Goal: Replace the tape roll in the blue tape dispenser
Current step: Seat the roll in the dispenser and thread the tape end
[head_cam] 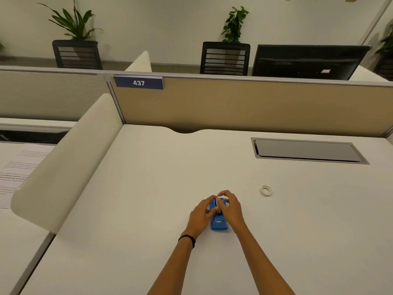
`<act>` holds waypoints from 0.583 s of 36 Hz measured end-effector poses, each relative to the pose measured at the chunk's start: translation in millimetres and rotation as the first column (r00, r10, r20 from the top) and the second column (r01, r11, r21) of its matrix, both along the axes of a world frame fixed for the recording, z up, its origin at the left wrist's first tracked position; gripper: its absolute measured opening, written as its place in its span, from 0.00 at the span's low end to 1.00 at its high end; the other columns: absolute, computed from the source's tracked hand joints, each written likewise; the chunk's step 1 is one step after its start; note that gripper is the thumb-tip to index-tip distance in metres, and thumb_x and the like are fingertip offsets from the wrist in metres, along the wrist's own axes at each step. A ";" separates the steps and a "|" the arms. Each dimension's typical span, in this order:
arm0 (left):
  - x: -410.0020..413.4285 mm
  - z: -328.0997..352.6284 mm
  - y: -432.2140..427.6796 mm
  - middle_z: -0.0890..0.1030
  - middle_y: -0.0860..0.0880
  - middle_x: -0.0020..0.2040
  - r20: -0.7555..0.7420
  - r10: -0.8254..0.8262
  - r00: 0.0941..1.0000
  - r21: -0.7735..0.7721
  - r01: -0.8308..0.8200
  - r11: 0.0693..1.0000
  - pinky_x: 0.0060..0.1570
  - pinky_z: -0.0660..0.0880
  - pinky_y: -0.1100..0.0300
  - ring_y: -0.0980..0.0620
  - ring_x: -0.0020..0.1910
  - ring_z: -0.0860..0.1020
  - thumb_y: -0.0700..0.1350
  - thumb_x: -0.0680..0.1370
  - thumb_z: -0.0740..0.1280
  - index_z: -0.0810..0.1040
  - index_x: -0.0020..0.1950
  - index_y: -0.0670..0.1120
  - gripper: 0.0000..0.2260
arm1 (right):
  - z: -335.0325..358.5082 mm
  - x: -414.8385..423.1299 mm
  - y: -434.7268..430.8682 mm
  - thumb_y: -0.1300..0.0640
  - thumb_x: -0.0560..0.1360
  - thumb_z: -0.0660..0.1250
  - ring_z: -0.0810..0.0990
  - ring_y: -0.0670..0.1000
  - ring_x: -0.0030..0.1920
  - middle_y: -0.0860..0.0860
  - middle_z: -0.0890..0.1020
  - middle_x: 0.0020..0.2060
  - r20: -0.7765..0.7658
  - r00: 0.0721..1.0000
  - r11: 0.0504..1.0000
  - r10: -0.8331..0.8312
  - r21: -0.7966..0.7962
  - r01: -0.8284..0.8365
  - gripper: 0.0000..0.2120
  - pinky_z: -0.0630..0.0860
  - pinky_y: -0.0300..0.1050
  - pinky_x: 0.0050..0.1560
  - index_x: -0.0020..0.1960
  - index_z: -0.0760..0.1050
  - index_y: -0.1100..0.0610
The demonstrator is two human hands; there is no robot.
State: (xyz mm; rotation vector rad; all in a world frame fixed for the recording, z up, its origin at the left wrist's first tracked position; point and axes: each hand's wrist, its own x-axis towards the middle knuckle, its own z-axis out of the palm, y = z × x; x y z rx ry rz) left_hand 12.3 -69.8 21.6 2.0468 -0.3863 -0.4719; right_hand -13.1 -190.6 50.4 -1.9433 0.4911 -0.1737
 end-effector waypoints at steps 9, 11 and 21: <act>1.2 0.7 2.5 0.72 0.54 0.65 -0.030 -0.027 0.999 -0.020 0.027 0.999 0.56 0.76 0.57 0.51 0.53 0.79 0.55 0.75 0.65 0.64 0.69 0.55 0.24 | 0.9 -3.5 -6.8 0.58 0.75 0.65 0.77 0.49 0.45 0.52 0.79 0.44 0.068 0.991 0.983 0.113 -0.151 -0.102 0.03 0.72 0.34 0.44 0.47 0.75 0.57; 1.7 1.0 2.4 0.72 0.53 0.66 -0.040 -0.024 0.999 -0.029 0.023 0.999 0.56 0.76 0.57 0.51 0.53 0.79 0.54 0.75 0.65 0.64 0.69 0.54 0.24 | 1.2 -4.1 -7.8 0.58 0.75 0.65 0.77 0.50 0.44 0.52 0.80 0.44 0.067 0.989 0.978 0.134 -0.169 -0.121 0.03 0.71 0.33 0.43 0.46 0.75 0.57; 2.2 0.3 1.9 0.73 0.50 0.65 -0.068 -0.012 0.998 -0.065 0.008 0.998 0.52 0.75 0.62 0.50 0.50 0.79 0.51 0.76 0.65 0.65 0.70 0.51 0.23 | -0.6 -16.2 -9.5 0.59 0.75 0.65 0.78 0.46 0.45 0.52 0.81 0.47 0.103 0.980 0.974 0.171 -0.165 -0.153 0.08 0.72 0.23 0.45 0.53 0.76 0.59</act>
